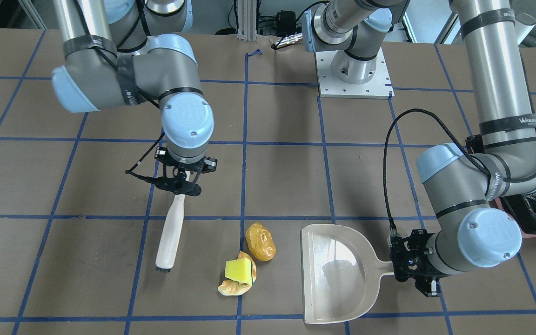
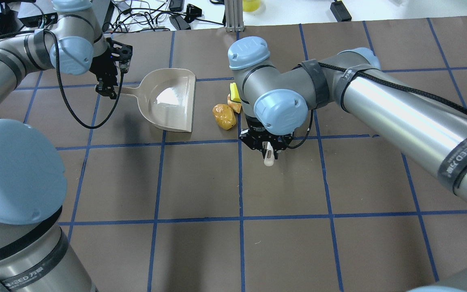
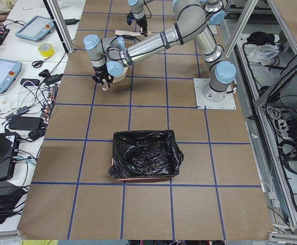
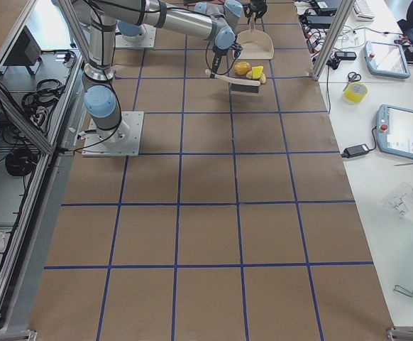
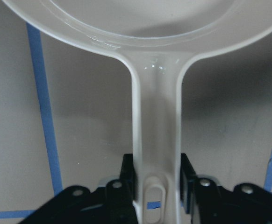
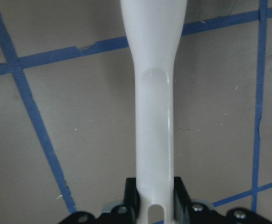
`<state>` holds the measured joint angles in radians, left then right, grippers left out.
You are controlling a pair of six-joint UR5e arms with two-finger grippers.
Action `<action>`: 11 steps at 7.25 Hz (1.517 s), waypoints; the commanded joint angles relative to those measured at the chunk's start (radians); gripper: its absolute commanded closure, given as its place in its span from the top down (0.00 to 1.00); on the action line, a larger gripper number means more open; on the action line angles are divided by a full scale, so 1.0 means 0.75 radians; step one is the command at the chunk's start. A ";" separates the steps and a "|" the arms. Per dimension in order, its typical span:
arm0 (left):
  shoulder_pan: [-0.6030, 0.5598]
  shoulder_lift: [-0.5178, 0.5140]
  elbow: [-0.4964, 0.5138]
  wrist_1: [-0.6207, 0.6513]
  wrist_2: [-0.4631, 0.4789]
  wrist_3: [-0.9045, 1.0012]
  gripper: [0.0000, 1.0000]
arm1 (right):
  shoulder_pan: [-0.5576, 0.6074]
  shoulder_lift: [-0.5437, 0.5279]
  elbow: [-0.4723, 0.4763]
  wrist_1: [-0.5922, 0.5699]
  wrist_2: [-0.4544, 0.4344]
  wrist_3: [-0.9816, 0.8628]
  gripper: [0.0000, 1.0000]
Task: Sweep and dump trash into bin
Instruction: 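Carry the brush with the right gripper over behind the sponge and potato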
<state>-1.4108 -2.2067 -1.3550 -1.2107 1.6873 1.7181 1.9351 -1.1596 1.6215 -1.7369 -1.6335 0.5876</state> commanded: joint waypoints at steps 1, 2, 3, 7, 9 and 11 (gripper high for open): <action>0.001 0.023 -0.009 -0.016 0.000 0.000 0.10 | 0.038 0.047 -0.039 -0.032 0.104 0.126 0.04; -0.001 0.030 -0.018 -0.018 0.002 0.000 0.10 | 0.038 0.071 -0.069 -0.038 0.134 0.129 0.04; -0.001 0.026 -0.012 -0.018 0.002 0.000 0.10 | 0.040 0.094 -0.104 -0.038 0.143 0.129 0.04; -0.011 0.016 -0.010 -0.018 0.002 0.000 0.10 | 0.064 0.155 -0.174 -0.048 0.173 0.129 0.04; -0.011 0.015 -0.008 -0.018 0.002 -0.002 0.10 | 0.095 0.202 -0.235 -0.055 0.180 0.131 0.04; -0.011 0.013 -0.010 -0.018 0.000 -0.002 0.10 | 0.134 0.239 -0.278 -0.071 0.180 0.129 0.04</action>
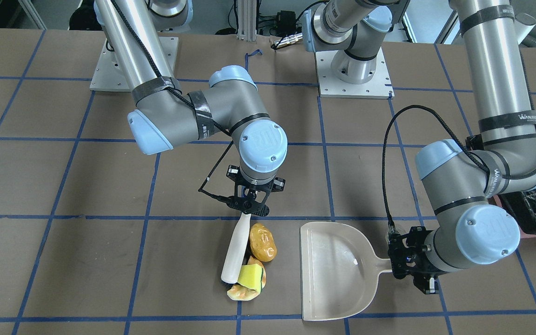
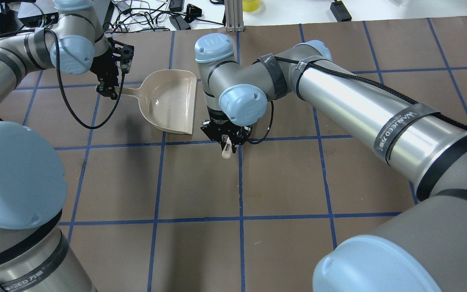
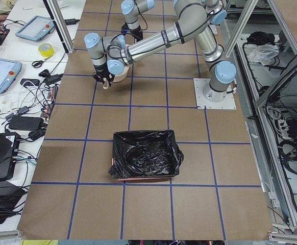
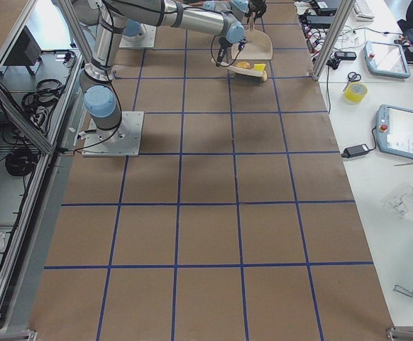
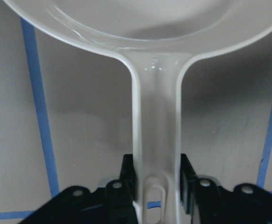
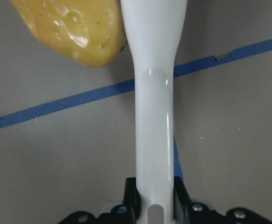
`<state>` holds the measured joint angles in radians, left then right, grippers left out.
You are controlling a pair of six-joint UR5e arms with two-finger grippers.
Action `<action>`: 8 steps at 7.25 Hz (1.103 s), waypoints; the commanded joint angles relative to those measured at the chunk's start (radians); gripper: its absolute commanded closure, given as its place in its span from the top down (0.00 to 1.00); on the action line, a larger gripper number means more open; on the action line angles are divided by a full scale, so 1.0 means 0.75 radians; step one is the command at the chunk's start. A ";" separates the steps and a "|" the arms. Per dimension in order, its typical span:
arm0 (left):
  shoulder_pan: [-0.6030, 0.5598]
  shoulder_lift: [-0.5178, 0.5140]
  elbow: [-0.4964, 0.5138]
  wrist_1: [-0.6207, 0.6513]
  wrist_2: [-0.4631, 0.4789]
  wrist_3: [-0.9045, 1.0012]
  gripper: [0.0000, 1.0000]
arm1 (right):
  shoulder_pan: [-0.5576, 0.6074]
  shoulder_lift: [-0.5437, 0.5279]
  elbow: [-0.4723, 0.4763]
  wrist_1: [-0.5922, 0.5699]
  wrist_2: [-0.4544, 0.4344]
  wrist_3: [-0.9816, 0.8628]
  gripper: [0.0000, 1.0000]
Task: Sweep and dump trash into bin
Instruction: 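Sweep the sponge and potato with the brush into the dustpan held by the left gripper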
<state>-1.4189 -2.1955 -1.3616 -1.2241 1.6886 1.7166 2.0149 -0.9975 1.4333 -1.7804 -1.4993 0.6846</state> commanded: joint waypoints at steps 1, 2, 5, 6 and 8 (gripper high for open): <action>0.000 -0.001 -0.001 0.000 -0.004 0.002 0.10 | 0.056 0.041 -0.046 -0.025 0.001 -0.001 0.04; 0.000 -0.004 -0.001 0.000 -0.004 0.000 0.11 | 0.081 0.049 -0.070 -0.027 0.001 -0.001 0.04; -0.002 -0.006 -0.003 0.000 -0.004 0.000 0.11 | 0.179 0.135 -0.170 -0.088 0.017 0.061 0.04; -0.002 -0.006 -0.003 0.000 -0.006 0.000 0.10 | 0.197 0.156 -0.209 -0.095 0.062 0.075 0.04; -0.004 -0.006 -0.003 0.000 -0.006 0.000 0.10 | 0.250 0.199 -0.268 -0.154 0.093 0.150 0.04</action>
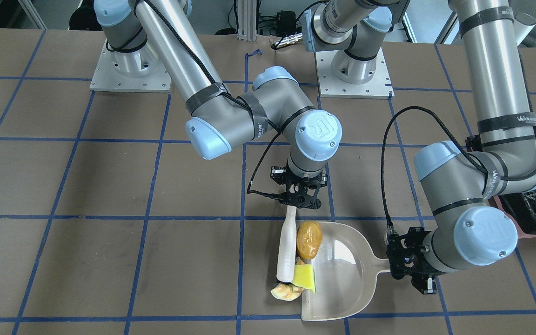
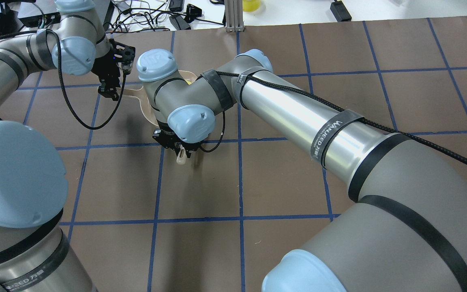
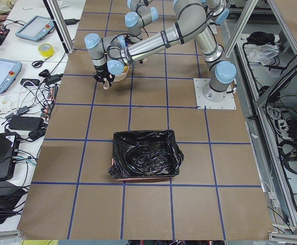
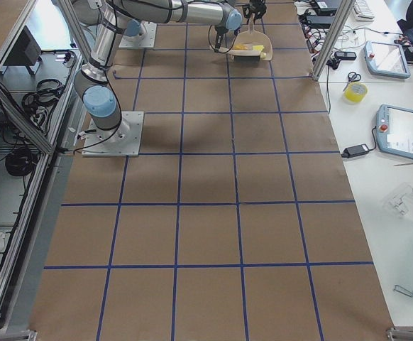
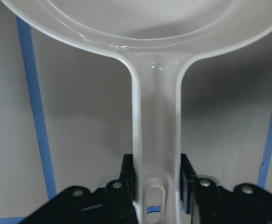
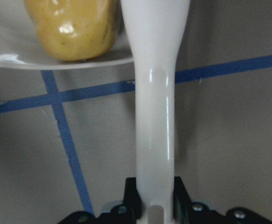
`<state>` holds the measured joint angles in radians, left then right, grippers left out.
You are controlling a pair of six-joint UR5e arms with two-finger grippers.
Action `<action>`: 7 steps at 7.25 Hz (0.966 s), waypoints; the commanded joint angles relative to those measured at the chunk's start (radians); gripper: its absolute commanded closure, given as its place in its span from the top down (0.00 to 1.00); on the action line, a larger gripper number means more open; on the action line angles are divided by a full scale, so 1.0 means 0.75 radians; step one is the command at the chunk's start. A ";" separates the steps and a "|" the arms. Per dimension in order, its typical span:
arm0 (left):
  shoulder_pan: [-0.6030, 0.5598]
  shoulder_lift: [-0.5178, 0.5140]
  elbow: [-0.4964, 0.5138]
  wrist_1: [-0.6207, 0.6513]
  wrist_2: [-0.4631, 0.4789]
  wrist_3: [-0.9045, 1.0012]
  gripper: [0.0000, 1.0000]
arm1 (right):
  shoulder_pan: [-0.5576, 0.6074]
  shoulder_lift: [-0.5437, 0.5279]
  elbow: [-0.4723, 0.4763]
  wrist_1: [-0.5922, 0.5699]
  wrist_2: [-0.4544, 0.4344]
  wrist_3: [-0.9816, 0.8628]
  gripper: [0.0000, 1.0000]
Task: Sweep and dump trash into bin
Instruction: 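Sweep the sponge and potato with the brush into the dustpan held by the left gripper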
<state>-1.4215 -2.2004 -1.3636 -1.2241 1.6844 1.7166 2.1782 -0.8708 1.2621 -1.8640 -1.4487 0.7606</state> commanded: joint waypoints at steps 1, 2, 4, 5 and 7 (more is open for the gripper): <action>-0.001 0.003 -0.002 0.000 0.000 0.000 0.10 | 0.039 0.060 -0.077 -0.047 0.042 0.058 0.04; -0.001 0.003 -0.002 0.000 0.000 0.000 0.10 | 0.047 0.081 -0.116 -0.047 0.044 0.082 0.04; -0.001 0.007 -0.004 0.000 0.000 0.000 0.10 | 0.049 0.085 -0.153 -0.045 0.084 0.100 0.05; -0.001 0.011 -0.004 0.000 -0.006 -0.002 0.10 | 0.047 0.079 -0.153 -0.039 0.066 0.078 0.05; 0.018 0.027 -0.010 -0.002 -0.112 -0.016 0.10 | 0.027 0.043 -0.143 0.022 0.044 0.066 0.05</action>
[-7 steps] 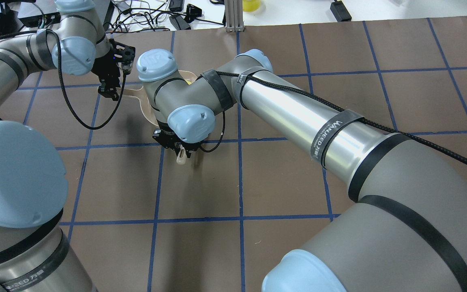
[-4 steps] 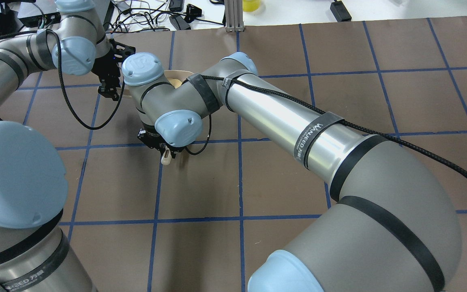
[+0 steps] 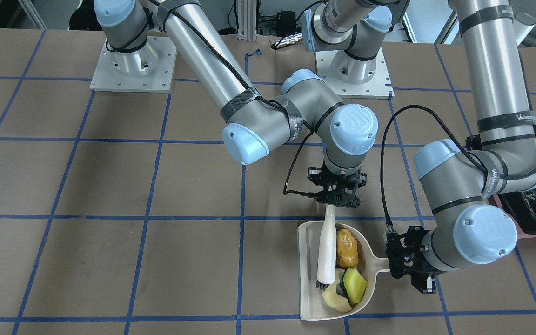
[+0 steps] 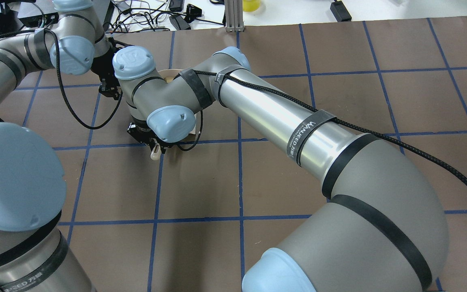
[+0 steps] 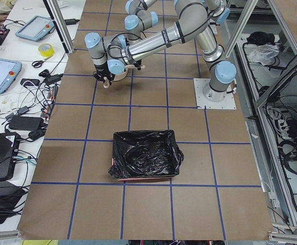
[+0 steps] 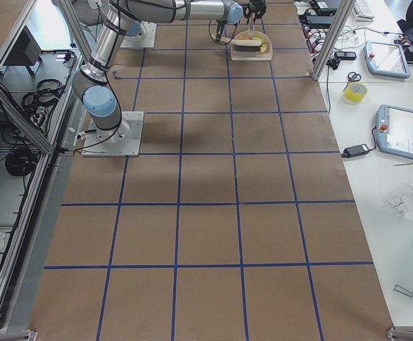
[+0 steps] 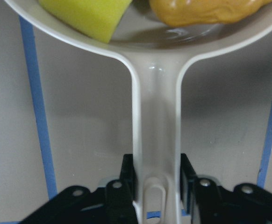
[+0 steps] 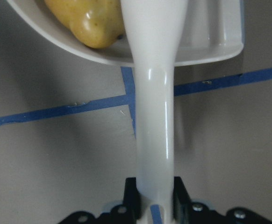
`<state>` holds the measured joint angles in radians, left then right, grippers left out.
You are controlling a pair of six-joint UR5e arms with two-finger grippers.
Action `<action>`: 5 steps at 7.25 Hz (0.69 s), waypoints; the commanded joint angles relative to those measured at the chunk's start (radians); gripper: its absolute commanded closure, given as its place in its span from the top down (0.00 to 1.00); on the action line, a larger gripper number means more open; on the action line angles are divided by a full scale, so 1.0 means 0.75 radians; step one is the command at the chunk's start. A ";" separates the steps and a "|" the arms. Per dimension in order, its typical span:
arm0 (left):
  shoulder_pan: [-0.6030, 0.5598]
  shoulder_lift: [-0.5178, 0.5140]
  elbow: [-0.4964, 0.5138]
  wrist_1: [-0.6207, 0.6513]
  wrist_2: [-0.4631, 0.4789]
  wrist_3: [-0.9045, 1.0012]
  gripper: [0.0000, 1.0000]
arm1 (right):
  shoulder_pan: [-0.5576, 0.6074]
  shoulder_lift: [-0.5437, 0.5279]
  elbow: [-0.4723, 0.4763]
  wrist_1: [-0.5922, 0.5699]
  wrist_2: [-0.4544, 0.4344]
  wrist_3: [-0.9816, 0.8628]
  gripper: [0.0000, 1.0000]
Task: Sweep and dump trash into bin
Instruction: 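Sweep the sponge and potato with the brush into the dustpan held by the left gripper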
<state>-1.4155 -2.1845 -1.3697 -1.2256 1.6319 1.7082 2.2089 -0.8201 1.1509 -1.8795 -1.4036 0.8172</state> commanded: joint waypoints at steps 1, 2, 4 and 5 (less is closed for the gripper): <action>0.010 0.006 -0.002 0.000 -0.047 -0.005 0.10 | -0.039 -0.060 0.012 0.108 -0.079 -0.085 0.06; 0.010 0.006 -0.004 -0.002 -0.047 -0.005 0.11 | -0.081 -0.093 0.014 0.139 -0.084 -0.089 0.06; 0.010 0.004 0.000 0.000 -0.049 -0.003 0.10 | -0.210 -0.180 0.020 0.257 -0.086 -0.228 0.06; 0.016 0.006 0.002 -0.002 -0.077 -0.005 0.10 | -0.279 -0.225 0.032 0.335 -0.088 -0.295 0.06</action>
<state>-1.4068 -2.1807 -1.3705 -1.2265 1.5911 1.7049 2.0647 -0.9474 1.1665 -1.6977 -1.4671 0.6637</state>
